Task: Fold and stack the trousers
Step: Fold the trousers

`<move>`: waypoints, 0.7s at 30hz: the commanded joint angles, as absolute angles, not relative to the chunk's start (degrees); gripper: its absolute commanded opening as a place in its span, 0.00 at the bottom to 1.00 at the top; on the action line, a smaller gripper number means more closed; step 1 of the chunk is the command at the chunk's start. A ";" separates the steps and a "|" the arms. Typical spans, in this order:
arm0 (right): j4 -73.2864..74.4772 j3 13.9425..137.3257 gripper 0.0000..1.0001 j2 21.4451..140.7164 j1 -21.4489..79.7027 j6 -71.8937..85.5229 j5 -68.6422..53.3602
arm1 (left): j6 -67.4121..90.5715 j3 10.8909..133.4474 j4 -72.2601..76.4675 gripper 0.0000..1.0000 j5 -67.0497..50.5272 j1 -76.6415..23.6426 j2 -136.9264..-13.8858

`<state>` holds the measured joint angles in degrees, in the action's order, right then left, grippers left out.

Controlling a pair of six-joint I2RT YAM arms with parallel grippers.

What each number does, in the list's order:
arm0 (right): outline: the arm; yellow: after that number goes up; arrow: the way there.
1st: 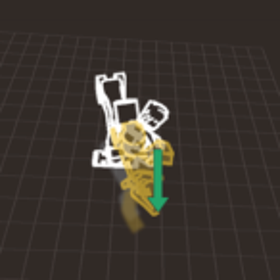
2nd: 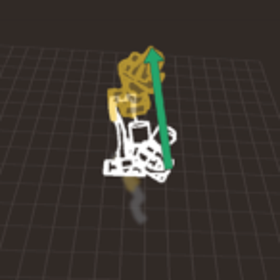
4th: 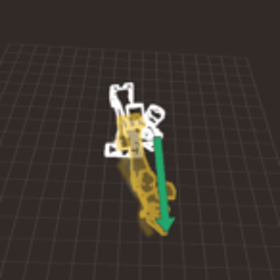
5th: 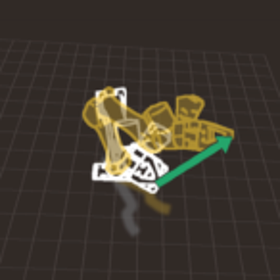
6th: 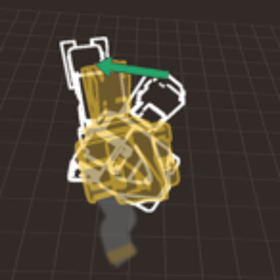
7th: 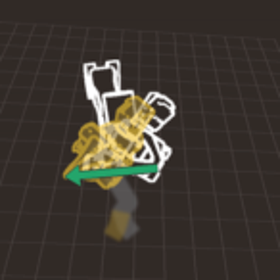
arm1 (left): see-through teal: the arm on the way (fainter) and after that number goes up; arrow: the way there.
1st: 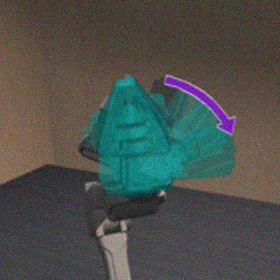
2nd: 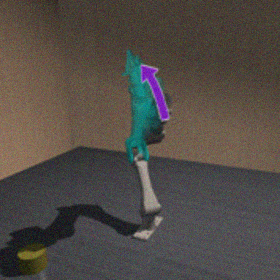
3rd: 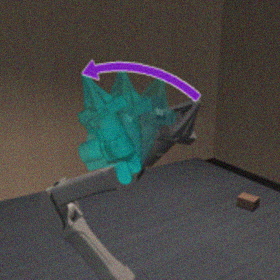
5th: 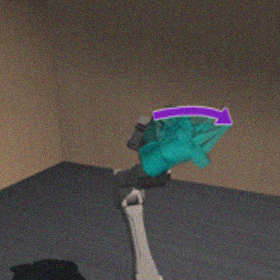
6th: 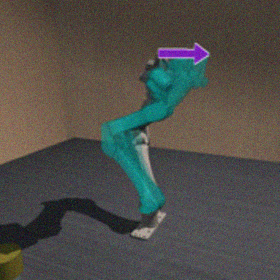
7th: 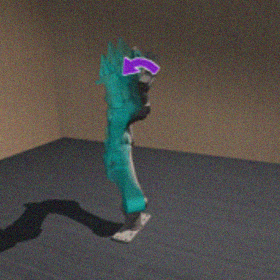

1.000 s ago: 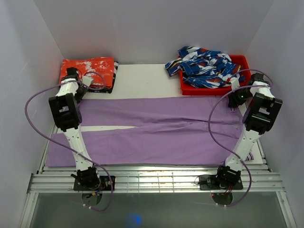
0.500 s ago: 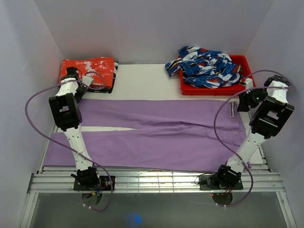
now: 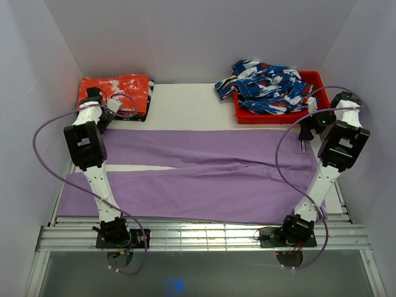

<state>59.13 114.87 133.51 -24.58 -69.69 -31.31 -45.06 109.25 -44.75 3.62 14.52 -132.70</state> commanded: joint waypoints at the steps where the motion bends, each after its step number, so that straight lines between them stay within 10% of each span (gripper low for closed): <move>1: 56.77 114.97 0.92 134.38 -23.30 -72.59 -32.34 | -45.97 110.21 -45.70 0.00 2.81 14.77 -133.07; 8: 63.44 112.67 0.77 135.35 -21.80 -81.73 -29.45 | -46.85 110.65 -45.70 0.00 3.60 14.77 -133.42; 14: 69.17 112.86 0.29 133.08 -21.62 -87.09 -27.86 | -45.70 111.62 -46.49 0.00 1.94 14.77 -132.98; 15: 68.91 112.42 0.09 132.11 -21.62 -87.53 -27.60 | -45.53 111.62 -46.58 0.00 1.15 14.94 -132.72; 21: 58.48 110.48 0.08 122.97 -22.41 -83.43 -28.04 | -41.23 116.53 -44.92 0.00 -2.37 16.26 -132.27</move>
<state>63.96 110.37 129.82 -21.71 -84.82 -27.66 -44.34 112.01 -46.13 1.30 15.00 -133.45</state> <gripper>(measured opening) 0.125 0.022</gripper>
